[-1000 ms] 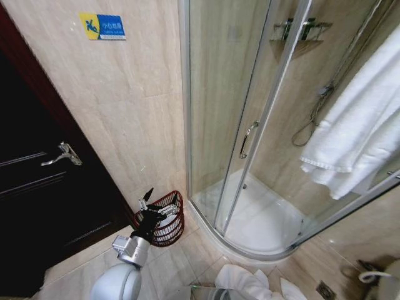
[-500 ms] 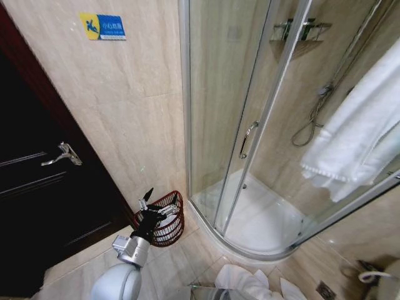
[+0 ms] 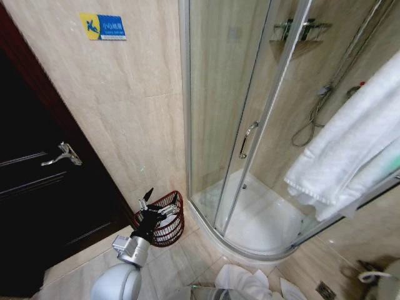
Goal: Discard the used towel into the hamper.
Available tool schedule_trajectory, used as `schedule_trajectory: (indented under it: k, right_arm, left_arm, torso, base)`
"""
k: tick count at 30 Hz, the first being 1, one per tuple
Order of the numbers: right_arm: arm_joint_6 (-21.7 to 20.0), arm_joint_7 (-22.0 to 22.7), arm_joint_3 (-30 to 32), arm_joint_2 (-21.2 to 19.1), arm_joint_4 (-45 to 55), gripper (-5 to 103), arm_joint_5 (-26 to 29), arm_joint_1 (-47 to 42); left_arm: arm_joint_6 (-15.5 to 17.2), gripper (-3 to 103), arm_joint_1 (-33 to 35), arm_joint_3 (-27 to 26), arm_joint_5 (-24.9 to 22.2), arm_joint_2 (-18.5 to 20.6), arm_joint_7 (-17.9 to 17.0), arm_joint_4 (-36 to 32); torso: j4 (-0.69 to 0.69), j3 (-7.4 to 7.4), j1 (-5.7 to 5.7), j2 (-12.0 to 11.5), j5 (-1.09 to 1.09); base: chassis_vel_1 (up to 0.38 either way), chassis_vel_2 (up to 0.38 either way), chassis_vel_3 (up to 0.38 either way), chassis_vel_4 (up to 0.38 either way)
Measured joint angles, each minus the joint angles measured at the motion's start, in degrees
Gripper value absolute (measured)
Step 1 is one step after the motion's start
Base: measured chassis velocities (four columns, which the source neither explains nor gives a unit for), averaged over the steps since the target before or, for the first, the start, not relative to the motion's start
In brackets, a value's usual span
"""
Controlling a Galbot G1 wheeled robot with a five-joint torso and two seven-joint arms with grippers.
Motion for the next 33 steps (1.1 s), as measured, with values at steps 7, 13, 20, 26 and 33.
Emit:
schedule_trajectory:
  k: [7,13,20,26,33]
  right_arm:
    - [3.82,-2.04,-1.58,9.39,2.28,12,-4.91,-6.60]
    - [5.97,-2.58,-4.39,13.96,2.60,12,-8.70,-8.49]
    - [8.92,-3.31,-7.39,18.55,2.99,12,-12.84,-10.98]
    - [11.31,-3.92,-9.82,21.69,2.53,12,-16.61,-12.28]
    - [14.49,-4.17,-10.27,23.38,1.36,12,-19.03,-13.48]
  left_arm:
    - [0.00,100,0.00,0.00,0.00,0.00,0.00,0.00]
    - [0.00,100,0.00,0.00,0.00,0.01,0.00,0.00]
    - [0.00,100,0.00,0.00,0.00,0.01,0.00,0.00]
    - [0.00,100,0.00,0.00,0.00,0.01,0.00,0.00]
    - [0.00,100,0.00,0.00,0.00,0.01,0.00,0.00]
  torso:
    - [0.01,0.00,0.00,0.00,0.00]
    - [0.01,0.01,0.00,0.00,0.01]
    - [0.00,0.01,0.00,-0.01,0.02]
    - [0.01,0.01,0.00,-0.01,0.00]
    - [0.01,0.01,0.00,-0.01,0.01]
  base:
    - [0.000,0.000,0.000,0.000]
    - [0.000,0.000,0.000,0.000]
    - [0.000,0.000,0.000,0.000]
    - [0.000,0.000,0.000,0.000]
    - [0.000,0.000,0.000,0.000]
